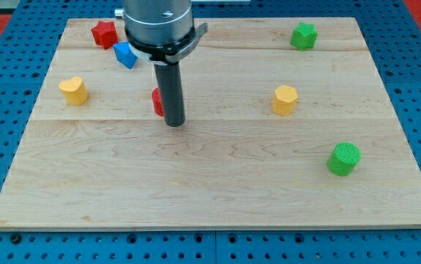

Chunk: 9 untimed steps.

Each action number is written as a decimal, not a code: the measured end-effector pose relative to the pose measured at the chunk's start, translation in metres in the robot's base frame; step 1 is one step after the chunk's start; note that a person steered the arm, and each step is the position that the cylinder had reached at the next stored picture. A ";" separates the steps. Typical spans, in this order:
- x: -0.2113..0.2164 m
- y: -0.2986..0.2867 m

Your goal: Touch the left of the yellow hexagon

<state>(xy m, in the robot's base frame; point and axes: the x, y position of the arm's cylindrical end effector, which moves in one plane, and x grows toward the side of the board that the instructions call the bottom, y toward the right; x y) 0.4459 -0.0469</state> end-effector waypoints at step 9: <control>-0.038 0.086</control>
<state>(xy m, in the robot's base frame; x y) 0.4076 0.0386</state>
